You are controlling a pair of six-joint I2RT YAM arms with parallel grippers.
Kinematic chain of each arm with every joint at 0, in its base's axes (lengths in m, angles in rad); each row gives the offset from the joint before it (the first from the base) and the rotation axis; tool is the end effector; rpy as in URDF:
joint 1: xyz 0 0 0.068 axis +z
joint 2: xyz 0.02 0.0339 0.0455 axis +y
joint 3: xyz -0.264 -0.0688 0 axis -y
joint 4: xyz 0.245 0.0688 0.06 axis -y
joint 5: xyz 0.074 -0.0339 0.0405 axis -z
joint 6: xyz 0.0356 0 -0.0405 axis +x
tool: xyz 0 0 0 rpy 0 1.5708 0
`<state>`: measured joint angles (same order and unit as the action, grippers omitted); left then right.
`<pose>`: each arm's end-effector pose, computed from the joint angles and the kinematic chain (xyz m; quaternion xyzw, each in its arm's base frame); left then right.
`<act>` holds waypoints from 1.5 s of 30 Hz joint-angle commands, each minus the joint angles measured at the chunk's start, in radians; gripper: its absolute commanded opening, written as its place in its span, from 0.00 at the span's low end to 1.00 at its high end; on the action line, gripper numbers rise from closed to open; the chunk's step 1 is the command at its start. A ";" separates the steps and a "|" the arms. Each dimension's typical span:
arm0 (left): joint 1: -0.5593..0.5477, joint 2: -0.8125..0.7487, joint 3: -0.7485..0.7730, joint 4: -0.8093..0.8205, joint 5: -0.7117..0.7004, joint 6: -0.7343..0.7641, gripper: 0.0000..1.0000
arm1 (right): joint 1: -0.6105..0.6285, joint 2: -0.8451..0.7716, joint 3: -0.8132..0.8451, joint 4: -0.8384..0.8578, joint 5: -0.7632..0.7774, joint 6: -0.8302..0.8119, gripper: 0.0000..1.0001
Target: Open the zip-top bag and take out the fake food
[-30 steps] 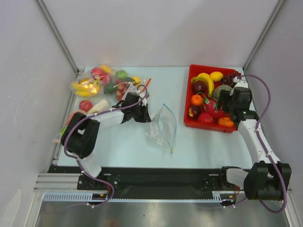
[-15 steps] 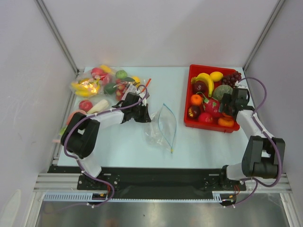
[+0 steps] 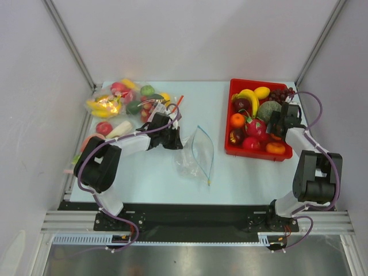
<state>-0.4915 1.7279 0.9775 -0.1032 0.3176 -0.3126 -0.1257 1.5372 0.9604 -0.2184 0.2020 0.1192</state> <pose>0.3053 -0.1761 0.1698 0.1379 0.9160 -0.2719 0.2610 0.3220 -0.0479 0.2163 0.1503 0.9095 -0.0946 0.3759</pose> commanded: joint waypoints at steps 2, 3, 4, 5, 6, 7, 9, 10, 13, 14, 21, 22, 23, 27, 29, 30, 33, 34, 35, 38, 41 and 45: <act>-0.004 -0.034 0.015 -0.006 -0.008 0.021 0.00 | -0.015 0.032 0.044 0.025 0.060 -0.010 0.50; -0.004 -0.034 0.015 -0.006 -0.008 0.021 0.00 | -0.015 0.032 0.043 0.021 0.059 -0.009 0.59; -0.004 -0.034 0.015 -0.007 -0.006 0.021 0.00 | -0.015 0.029 0.043 0.017 0.054 -0.009 0.63; -0.004 -0.034 0.015 -0.006 -0.003 0.021 0.00 | -0.015 0.023 0.038 0.014 0.048 -0.009 0.67; -0.004 -0.034 0.015 -0.006 -0.003 0.021 0.00 | -0.015 0.015 0.035 0.014 0.040 -0.010 0.71; -0.004 -0.034 0.015 -0.007 -0.003 0.020 0.00 | -0.015 0.011 0.034 0.013 0.036 -0.007 0.74; -0.004 -0.036 0.015 -0.006 0.000 0.020 0.00 | -0.015 -0.012 0.031 0.010 0.017 -0.007 0.86; -0.004 -0.037 0.013 -0.006 0.000 0.020 0.00 | -0.015 -0.020 0.032 0.005 0.011 -0.006 0.92; -0.004 -0.039 0.013 -0.006 0.000 0.018 0.01 | -0.015 -0.054 0.032 -0.009 -0.004 -0.006 1.00; -0.004 -0.039 0.013 -0.006 0.001 0.018 0.00 | -0.015 -0.060 0.032 -0.016 -0.004 -0.007 1.00; -0.004 -0.056 0.015 -0.004 0.000 0.012 0.00 | -0.015 -0.155 0.032 -0.076 -0.024 0.002 1.00; -0.004 -0.059 0.013 -0.004 -0.002 0.013 0.00 | -0.015 -0.172 0.032 -0.091 -0.030 0.008 1.00; -0.004 -0.063 0.013 -0.006 -0.003 0.012 0.00 | -0.015 -0.187 0.032 -0.098 -0.036 0.010 1.00; -0.004 -0.090 0.010 -0.007 -0.014 0.000 0.01 | -0.015 -0.273 0.043 -0.139 -0.078 0.023 1.00; -0.005 -0.111 0.010 -0.018 -0.025 -0.002 0.06 | -0.015 -0.320 0.046 -0.163 -0.113 0.028 1.00; -0.004 -0.117 0.009 -0.020 -0.026 -0.003 0.15 | -0.014 -0.334 0.047 -0.171 -0.124 0.030 1.00; -0.004 -0.160 -0.002 -0.033 -0.046 -0.011 0.41 | -0.014 -0.385 0.046 -0.199 -0.174 0.036 1.00; -0.004 -0.174 -0.008 -0.036 -0.052 -0.013 0.48 | -0.014 -0.399 0.047 -0.211 -0.191 0.040 0.99; -0.004 -0.200 -0.011 -0.046 -0.066 -0.013 0.60 | -0.014 -0.417 0.046 -0.217 -0.191 0.040 1.00; -0.004 -0.237 -0.014 -0.076 -0.092 -0.013 0.77 | -0.011 -0.452 0.041 -0.239 -0.243 0.042 1.00; 0.001 -0.319 -0.028 -0.113 -0.139 -0.023 0.83 | 0.007 -0.492 0.029 -0.253 -0.266 0.045 1.00; 0.017 -0.439 -0.051 -0.136 -0.225 -0.052 0.85 | 0.031 -0.554 0.011 -0.249 -0.289 0.045 1.00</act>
<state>-0.4866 1.4029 0.9413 -0.2153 0.1852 -0.3340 -0.1154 1.0512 0.9688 -0.4606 -0.0406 0.1570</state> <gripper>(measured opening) 0.844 0.994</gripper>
